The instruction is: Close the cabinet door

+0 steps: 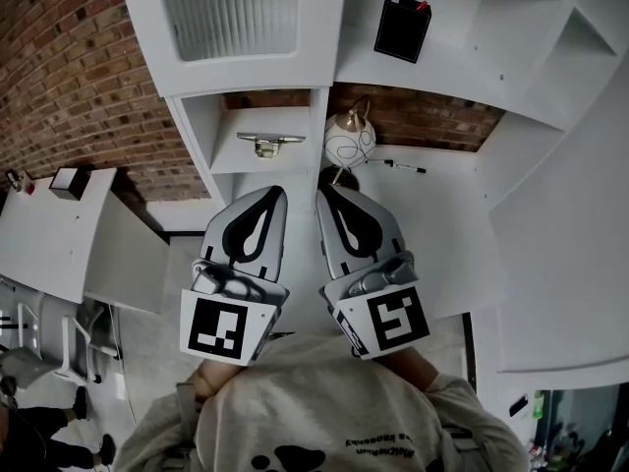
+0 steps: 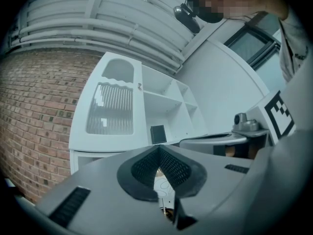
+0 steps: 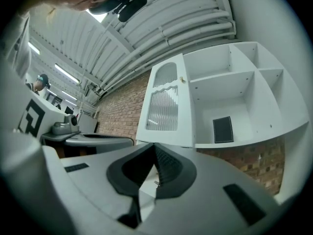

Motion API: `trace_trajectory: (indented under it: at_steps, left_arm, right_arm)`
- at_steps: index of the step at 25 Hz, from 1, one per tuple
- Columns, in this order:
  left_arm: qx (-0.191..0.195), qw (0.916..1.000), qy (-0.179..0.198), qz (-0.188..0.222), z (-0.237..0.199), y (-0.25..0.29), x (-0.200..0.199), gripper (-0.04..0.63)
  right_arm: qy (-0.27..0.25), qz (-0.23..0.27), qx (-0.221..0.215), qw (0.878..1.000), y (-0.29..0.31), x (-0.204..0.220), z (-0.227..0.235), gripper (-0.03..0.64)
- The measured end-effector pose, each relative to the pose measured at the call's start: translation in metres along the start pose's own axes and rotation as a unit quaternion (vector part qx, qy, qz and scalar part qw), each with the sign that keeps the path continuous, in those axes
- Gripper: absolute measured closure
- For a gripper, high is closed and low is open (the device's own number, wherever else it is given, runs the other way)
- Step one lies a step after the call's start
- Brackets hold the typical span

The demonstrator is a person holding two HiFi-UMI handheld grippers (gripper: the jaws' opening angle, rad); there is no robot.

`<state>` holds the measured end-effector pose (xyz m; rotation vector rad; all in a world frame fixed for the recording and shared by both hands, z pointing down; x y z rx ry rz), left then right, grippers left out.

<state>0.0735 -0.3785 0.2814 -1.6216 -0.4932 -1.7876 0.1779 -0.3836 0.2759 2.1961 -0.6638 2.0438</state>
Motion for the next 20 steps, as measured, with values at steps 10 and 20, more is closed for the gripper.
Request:
trace_trajectory:
  at_steps: [10, 20]
  left_arm:
    - [0.000, 1.0000, 0.003, 0.004, 0.012, 0.001, 0.003, 0.588]
    - [0.000, 0.9999, 0.009, 0.006, 0.012, 0.001, 0.002, 0.589]
  right_arm:
    - [-0.007, 0.009, 0.002, 1.000, -0.011, 0.002, 0.005, 0.598]
    - [0.001, 0.009, -0.009, 1.000, -0.007, 0.005, 0.003, 0.598]
Point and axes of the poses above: the fingertips, and each gripper's own axes: y forward along the fingers, z to its right, x out of its underside, the point moved 5 cm from there along -y, backward along the fingers, and after that the axes turned 13 degrees about x, right-handed, at the moved point
